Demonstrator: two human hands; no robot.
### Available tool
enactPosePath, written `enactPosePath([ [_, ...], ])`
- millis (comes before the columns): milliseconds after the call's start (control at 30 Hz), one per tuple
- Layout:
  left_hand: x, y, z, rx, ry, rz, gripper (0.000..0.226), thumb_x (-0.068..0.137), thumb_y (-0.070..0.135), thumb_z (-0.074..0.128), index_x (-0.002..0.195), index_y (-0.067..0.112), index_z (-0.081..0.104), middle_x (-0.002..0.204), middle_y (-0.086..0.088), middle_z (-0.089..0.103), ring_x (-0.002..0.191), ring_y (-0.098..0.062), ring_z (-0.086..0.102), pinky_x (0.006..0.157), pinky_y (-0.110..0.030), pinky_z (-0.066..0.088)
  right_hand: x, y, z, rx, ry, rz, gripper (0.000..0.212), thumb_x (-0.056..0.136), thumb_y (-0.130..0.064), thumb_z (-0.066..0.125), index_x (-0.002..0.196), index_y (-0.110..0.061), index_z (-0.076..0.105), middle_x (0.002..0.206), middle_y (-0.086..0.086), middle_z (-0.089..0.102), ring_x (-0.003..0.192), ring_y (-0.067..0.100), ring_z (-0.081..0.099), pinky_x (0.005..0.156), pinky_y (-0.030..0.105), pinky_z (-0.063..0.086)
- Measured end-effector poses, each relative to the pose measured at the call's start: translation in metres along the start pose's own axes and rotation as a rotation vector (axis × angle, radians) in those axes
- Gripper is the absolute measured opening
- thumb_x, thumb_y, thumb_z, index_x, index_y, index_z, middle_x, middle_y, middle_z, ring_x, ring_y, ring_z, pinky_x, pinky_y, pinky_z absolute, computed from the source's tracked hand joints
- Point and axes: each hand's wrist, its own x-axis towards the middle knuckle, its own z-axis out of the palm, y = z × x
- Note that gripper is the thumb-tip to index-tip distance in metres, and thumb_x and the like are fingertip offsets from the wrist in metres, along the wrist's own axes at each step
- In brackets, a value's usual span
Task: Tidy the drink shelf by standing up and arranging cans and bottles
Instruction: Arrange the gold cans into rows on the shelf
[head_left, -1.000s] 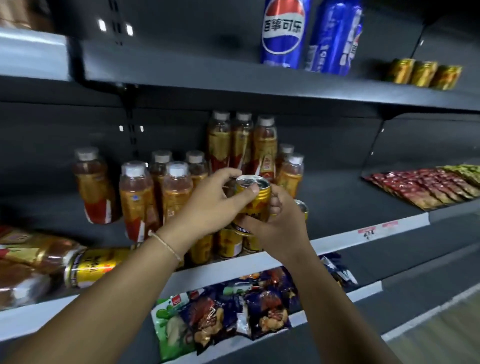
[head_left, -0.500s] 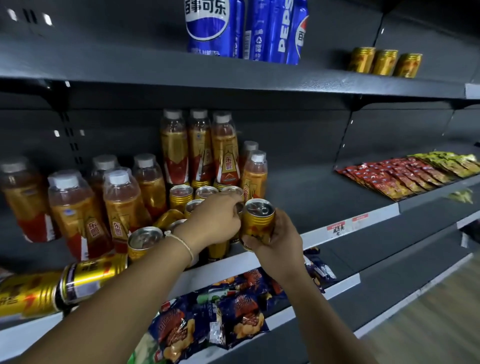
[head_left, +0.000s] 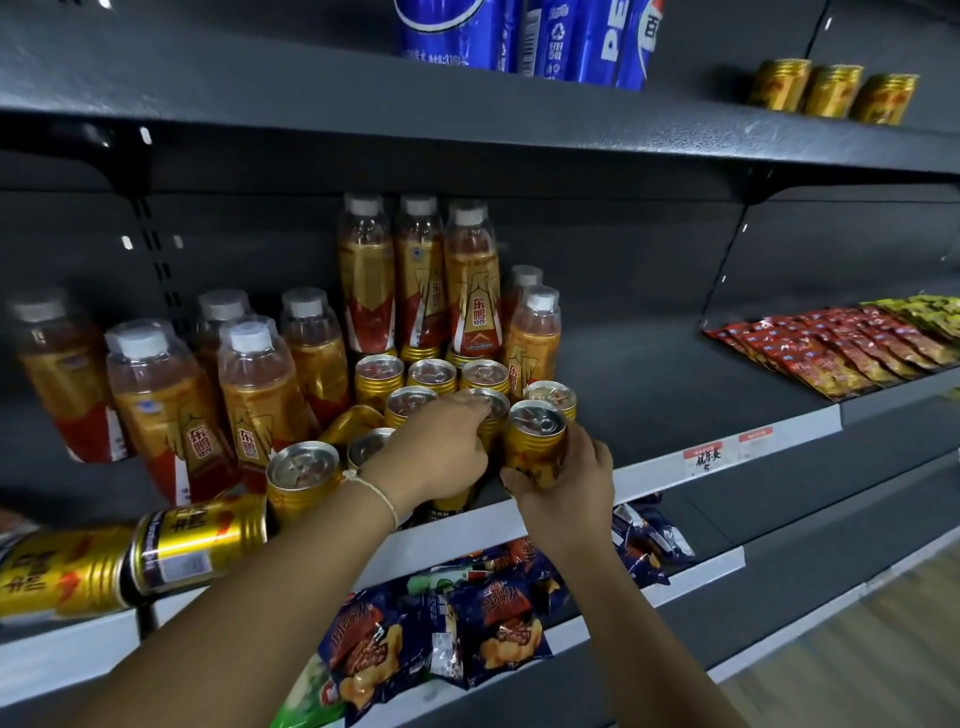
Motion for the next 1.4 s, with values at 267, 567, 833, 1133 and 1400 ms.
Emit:
enactPosePath([
  [267,0.002,-0.004,0.005,0.02,0.036,0.06,0.053,0.088,0.011,0.047,0.14,0.009,0.048,0.15,-0.008,0.043,0.139,-0.022,0.037,0.114,-0.031,0.028,0.009,0.003,0.012,-0.036,0.095,0.048,0.087,0.07,-0.034,0.09,0.143,-0.019,0.044,0.137,0.006,0.047,0.12,0.022,0.052,0.086,0.026,0.04],
  [567,0.002,-0.009,0.008,-0.007,0.062,0.105,0.043,0.09,0.015,0.049,0.132,0.007,0.055,0.142,-0.008,0.05,0.134,-0.022,0.041,0.112,-0.033,0.032,0.019,0.003,0.021,-0.045,0.134,0.124,0.094,0.061,-0.032,0.096,0.139,-0.017,0.046,0.134,0.006,0.054,0.123,0.026,0.05,0.091,0.032,0.041],
  [833,0.003,-0.011,0.011,-0.029,0.107,0.138,0.041,0.09,0.017,0.052,0.13,0.008,0.055,0.138,-0.008,0.053,0.13,-0.023,0.043,0.109,-0.033,0.035,0.013,-0.001,0.017,-0.094,0.133,0.11,0.085,0.063,-0.035,0.095,0.132,-0.014,0.05,0.128,0.008,0.059,0.117,0.028,0.056,0.093,0.041,0.05],
  [1133,0.014,-0.005,0.0,-0.201,0.051,0.005,0.044,0.088,0.014,0.052,0.131,0.015,0.054,0.132,-0.003,0.052,0.119,-0.023,0.051,0.093,-0.03,0.044,0.033,-0.013,-0.013,-0.207,0.05,-0.032,0.048,0.091,-0.062,0.051,0.086,-0.017,0.066,0.084,0.003,0.067,0.091,0.027,0.06,0.069,0.03,0.042],
  [1400,0.065,0.015,-0.024,-0.416,0.104,-0.194,0.052,0.089,0.007,0.047,0.141,0.014,0.048,0.143,-0.006,0.05,0.13,-0.024,0.047,0.101,-0.027,0.039,0.116,-0.043,-0.032,-0.145,0.0,-0.146,0.039,0.089,-0.037,0.068,0.12,-0.014,0.062,0.105,0.001,0.06,0.114,0.028,0.057,0.086,0.033,0.044],
])
